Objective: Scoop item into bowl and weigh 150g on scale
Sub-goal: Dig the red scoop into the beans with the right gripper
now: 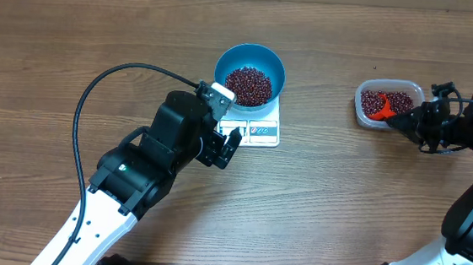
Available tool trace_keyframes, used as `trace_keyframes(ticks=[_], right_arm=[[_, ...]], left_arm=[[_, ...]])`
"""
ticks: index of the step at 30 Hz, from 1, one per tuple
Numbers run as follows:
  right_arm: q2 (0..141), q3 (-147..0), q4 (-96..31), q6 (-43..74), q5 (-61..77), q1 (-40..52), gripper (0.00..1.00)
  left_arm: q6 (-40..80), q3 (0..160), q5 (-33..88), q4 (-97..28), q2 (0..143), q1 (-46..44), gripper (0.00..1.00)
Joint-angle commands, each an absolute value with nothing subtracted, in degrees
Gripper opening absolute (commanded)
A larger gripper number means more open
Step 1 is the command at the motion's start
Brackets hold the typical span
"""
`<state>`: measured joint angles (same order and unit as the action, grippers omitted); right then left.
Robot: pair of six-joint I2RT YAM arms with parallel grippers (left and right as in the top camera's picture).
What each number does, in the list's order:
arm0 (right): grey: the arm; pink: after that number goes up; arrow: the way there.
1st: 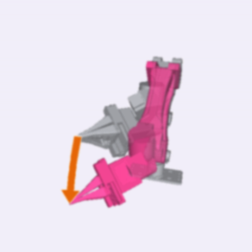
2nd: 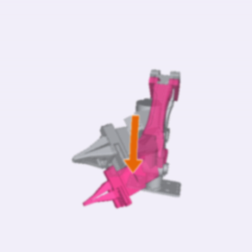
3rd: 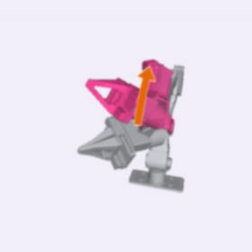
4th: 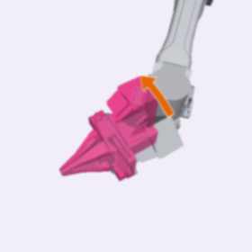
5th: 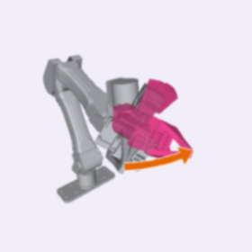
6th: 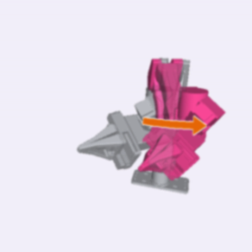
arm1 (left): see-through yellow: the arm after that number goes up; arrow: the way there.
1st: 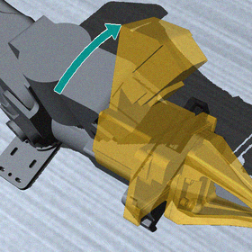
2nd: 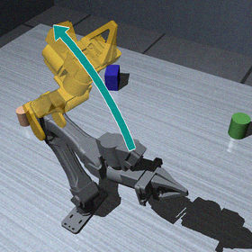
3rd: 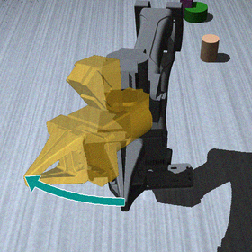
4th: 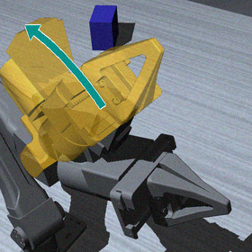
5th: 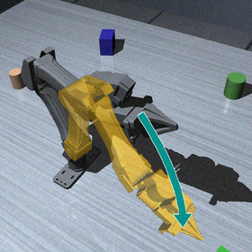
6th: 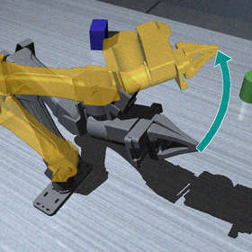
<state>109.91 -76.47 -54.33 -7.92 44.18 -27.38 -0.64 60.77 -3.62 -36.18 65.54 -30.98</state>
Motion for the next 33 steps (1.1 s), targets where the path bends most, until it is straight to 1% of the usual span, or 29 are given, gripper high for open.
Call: trace_keyframes(ticks=[1, 9, 15, 19, 33], right_arm=[[110.4, -76.1, -54.1, -7.7, 49.2, -28.4, 0.04], [110.4, -76.1, -54.5, -7.8, 53.8, -31.4, 0.04], [110.4, -76.1, -55.7, -8.0, 54.5, -33.1, 0.04], [110.4, -76.1, -56.7, -11.0, 59.2, -33.3, 0.04], [110.4, -76.1, -57.2, -11.0, 65.7, -33.3, 0.04]], left_arm=[[-1.7, 60.6, -3.6, -36.2, 65.6, -30.8, 1.00], [-1.7, 60.6, -3.5, -36.2, 65.6, -30.8, 1.00], [-1.7, 60.6, -3.6, -36.2, 65.6, -30.8, 1.00], [-1.7, 60.6, -3.6, -36.1, 65.6, -30.8, 1.00], [-1.7, 60.6, -3.5, -36.1, 65.6, -30.8, 1.00]])
